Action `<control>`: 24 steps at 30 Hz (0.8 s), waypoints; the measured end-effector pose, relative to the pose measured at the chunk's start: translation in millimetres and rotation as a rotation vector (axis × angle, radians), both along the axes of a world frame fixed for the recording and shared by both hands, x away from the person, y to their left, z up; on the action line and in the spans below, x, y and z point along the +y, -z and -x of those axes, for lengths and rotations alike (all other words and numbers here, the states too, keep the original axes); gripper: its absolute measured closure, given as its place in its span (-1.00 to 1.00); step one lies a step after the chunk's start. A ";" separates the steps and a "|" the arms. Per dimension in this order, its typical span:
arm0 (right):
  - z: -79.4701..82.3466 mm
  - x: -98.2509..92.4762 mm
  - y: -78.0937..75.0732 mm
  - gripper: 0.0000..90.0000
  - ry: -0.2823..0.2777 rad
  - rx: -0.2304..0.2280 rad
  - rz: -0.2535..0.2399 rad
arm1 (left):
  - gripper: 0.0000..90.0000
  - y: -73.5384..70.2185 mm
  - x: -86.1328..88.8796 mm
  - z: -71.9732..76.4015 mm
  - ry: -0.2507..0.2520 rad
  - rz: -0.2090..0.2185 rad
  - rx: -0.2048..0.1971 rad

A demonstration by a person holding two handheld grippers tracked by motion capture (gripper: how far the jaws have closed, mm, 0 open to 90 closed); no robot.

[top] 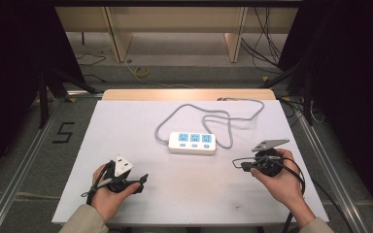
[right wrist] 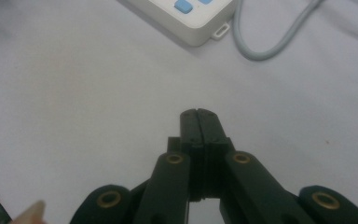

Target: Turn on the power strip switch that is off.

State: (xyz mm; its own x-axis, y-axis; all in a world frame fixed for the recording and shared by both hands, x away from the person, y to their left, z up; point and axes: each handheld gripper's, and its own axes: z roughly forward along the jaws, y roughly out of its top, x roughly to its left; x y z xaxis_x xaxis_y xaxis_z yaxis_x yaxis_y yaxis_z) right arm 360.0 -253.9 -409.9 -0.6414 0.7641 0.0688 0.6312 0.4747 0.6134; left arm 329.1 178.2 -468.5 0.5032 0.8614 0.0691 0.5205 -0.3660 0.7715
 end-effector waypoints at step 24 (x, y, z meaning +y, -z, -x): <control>-11.2 5.6 -7.7 1.00 0.003 0.028 0.012 | -0.50 -0.2 -0.1 0.0 -0.003 -0.002 -0.008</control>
